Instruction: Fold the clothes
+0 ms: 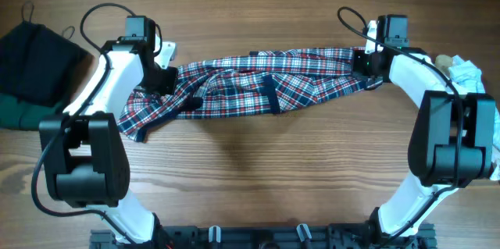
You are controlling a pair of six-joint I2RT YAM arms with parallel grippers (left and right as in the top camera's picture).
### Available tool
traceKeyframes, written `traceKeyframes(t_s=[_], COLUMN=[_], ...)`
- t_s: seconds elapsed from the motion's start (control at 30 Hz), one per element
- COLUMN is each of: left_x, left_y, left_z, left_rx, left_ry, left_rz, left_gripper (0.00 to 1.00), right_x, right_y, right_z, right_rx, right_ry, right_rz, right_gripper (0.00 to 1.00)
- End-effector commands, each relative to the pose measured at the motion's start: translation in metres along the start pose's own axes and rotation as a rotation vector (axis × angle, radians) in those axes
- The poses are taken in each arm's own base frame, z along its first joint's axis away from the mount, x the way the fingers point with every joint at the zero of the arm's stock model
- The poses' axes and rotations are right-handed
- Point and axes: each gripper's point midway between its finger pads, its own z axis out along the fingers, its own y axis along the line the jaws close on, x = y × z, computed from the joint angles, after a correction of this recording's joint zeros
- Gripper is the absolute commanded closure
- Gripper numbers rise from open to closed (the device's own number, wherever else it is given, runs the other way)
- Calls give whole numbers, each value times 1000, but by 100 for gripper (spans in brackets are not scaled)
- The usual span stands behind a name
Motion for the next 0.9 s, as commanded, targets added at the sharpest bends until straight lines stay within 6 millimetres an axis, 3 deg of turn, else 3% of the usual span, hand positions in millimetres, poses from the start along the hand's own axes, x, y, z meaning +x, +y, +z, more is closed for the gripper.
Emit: traceKeyframes(t_s=[0.0, 0.3, 0.33, 0.4, 0.5, 0.6, 0.63, 0.7, 0.8, 0.87], left_x=[-3, 6, 7, 3, -10, -39, -44, -28, 19, 41], left_y=[36, 56, 62, 67, 76, 85, 79, 59, 1, -17], left_z=[-7, -11, -13, -15, -24, -60, -77, -79, -73, -75], left_rx=[-193, -298, -331, -360, -408, -449, -404, -287, -27, 29], left_ry=[-23, 18, 21, 6, -37, -132, -160, -101, 138, 253], left_rz=[-30, -39, -40, -43, -52, -159, -275, -414, -672, -744], left_gripper=[96, 93, 85, 44, 27, 26, 26, 29, 40, 43], right_x=[39, 42, 42, 42, 42, 43, 44, 45, 44, 42], right_y=[-18, -21, -22, -24, -24, -24, -24, -24, -24, -24], right_z=[31, 31, 31, 30, 30, 30, 30, 30, 30, 30], right_rx=[67, 81, 82, 84, 84, 83, 83, 83, 83, 83], right_ry=[124, 135, 135, 135, 136, 138, 142, 146, 143, 136], right_rz=[-31, -27, -25, -19, -19, -19, -19, -20, -24, -23], right_gripper=[96, 96, 96, 96, 96, 96, 96, 96, 95, 95])
